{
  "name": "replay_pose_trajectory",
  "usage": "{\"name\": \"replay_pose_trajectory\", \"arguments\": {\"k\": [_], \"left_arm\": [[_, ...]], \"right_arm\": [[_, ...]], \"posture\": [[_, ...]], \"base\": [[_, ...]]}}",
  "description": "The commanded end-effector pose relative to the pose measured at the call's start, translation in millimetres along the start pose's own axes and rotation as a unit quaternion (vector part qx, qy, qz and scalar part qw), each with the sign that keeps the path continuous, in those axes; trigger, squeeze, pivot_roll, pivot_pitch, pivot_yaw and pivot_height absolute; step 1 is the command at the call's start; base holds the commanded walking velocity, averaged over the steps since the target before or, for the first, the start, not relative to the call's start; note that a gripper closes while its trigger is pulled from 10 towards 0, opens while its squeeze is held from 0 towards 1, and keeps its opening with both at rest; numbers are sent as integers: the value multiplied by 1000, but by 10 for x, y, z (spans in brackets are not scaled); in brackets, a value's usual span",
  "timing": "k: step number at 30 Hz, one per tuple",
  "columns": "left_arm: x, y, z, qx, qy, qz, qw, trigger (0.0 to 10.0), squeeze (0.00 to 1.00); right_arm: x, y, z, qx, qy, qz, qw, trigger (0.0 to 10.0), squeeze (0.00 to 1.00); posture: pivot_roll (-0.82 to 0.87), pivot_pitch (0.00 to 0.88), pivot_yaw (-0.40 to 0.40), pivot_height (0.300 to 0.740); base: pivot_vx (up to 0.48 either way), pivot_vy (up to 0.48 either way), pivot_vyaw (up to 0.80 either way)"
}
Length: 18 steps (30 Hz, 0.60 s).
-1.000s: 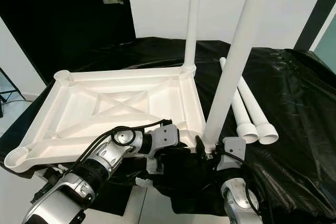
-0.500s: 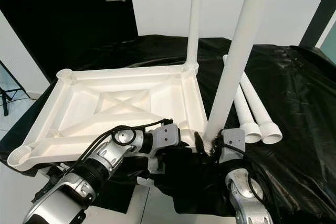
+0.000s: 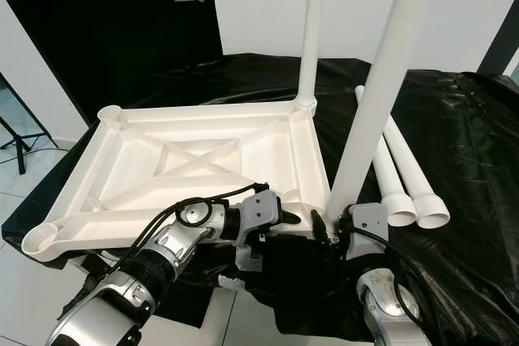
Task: Building children table
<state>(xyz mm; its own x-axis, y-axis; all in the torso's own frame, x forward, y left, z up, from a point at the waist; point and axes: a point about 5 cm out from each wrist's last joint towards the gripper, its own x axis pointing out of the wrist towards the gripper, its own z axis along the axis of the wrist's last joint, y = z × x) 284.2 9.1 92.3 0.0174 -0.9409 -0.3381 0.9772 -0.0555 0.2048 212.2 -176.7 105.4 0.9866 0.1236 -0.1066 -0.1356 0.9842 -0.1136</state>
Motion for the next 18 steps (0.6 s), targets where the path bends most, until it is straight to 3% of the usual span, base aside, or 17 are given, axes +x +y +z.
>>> {"name": "replay_pose_trajectory", "arguments": {"k": [1, 2, 3, 10, 15, 17, 18], "left_arm": [[27, -149, -286, -55, 36, 17, 998, 10000, 796], [27, -149, -286, -55, 36, 17, 998, 10000, 796], [36, -144, -273, -55, 28, 22, 998, 10000, 0], [61, -160, -248, -55, 9, 26, 998, 10000, 0], [156, -217, -204, -48, -5, 19, 999, 10000, 0], [197, -202, -164, -47, -15, 20, 999, 10000, 0], [197, -202, -164, -47, -15, 20, 999, 10000, 0]], "right_arm": [[-98, -119, -112, -1, 49, -31, 998, 10000, 0], [-98, -119, -112, -1, 49, -31, 998, 10000, 0], [-131, -138, -108, -2, 56, -35, 998, 10000, 0], [-255, -251, -61, -3, 61, -69, 996, 10000, 0], [-374, -319, -61, 2, 70, -107, 992, 10000, 0], [-451, -345, -83, 43, 80, -115, 989, 10000, 0], [-451, -345, -83, 43, 80, -115, 989, 10000, 0]], "posture": [[114, 0, 13, 740], [114, 0, 13, 740], [113, 0, 12, 740], [93, 0, 13, 740], [70, 0, 22, 740], [51, 0, 32, 740], [51, 0, 32, 740]], "base": [[0, 0, 0], [0, 0, 0], [0, 0, 0], [0, 0, 0], [0, 0, 0], [0, 0, 0], [0, 0, 0]]}}
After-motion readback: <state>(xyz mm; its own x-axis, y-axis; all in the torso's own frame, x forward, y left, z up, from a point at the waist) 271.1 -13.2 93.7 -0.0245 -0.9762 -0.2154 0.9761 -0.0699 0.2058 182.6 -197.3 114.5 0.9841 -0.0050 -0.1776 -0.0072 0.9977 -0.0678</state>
